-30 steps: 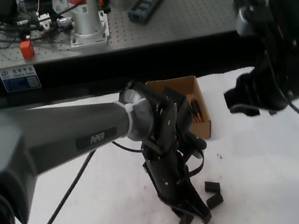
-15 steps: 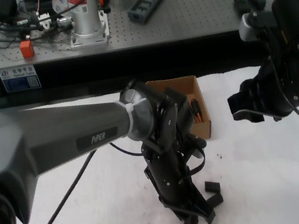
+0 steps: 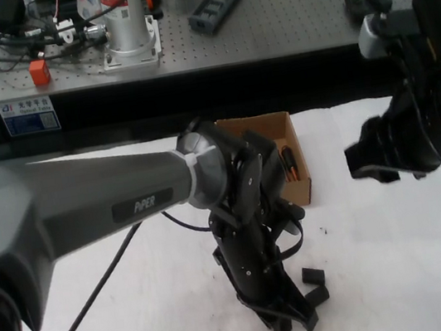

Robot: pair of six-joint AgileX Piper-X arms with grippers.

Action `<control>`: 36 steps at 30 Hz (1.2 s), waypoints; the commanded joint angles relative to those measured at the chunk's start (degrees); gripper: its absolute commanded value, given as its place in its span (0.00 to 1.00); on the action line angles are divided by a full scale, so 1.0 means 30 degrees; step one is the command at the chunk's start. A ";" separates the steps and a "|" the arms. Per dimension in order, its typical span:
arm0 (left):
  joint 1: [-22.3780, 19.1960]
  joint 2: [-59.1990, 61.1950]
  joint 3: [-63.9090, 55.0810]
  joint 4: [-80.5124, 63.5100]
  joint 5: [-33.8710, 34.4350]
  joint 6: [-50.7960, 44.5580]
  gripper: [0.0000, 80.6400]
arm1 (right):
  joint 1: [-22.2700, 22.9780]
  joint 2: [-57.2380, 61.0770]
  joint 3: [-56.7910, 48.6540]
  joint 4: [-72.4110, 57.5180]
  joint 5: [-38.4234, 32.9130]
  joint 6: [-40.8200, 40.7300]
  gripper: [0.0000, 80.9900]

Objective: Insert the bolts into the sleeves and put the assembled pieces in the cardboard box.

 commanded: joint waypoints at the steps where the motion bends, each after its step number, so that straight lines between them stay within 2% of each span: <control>1: 0.0154 -0.0794 -0.0152 -0.0245 0.0110 -0.0083 0.01 | 0.0030 -0.0214 -0.0005 0.0308 -0.0155 -0.0577 0.44; 5: 0.0735 -0.3232 0.0582 -0.0118 -0.0275 0.4188 0.01 | 0.0030 -0.0214 -0.0005 0.0594 -0.0155 -0.1408 0.44; 9: 0.1121 -0.5008 0.1927 0.0812 -0.2937 0.7780 0.01 | 0.0030 -0.0159 -0.0005 0.0594 -0.0155 -0.1407 0.44; 12: 0.1270 -0.5262 0.2868 0.1199 -0.2854 0.9427 0.01 | 0.0030 -0.0159 -0.0005 0.0594 -0.0155 -0.1407 0.44; 15: 0.1262 -0.4875 0.4068 0.1000 -0.1909 1.0526 0.01 | 0.0030 -0.0165 -0.0005 0.0723 -0.0155 -0.1407 0.44; 19: 0.1262 -0.4192 0.5554 0.0237 -0.2126 1.1631 0.01 | 0.0030 -0.0165 -0.0005 0.0754 -0.0155 -0.1407 0.44; 24: 0.1226 -0.3666 0.5800 -0.0102 -0.1764 1.1672 0.01 | 0.0030 -0.0165 -0.0005 0.0740 -0.0155 -0.1369 0.44; 28: 0.1226 -0.3563 0.5800 -0.0437 -0.0378 1.1073 0.00 | 0.0030 -0.0165 -0.0005 0.0740 -0.0155 -0.0948 0.44; 31: 0.1226 -0.3519 0.5800 -0.0516 -0.0025 1.0044 0.08 | 0.0030 -0.0165 -0.0005 0.0740 -0.0155 -0.0927 0.44; 36: 0.1226 -0.3407 0.5800 -0.0516 -0.0032 0.8672 0.37 | 0.0030 -0.0165 -0.0005 0.0740 -0.0155 -0.0468 0.44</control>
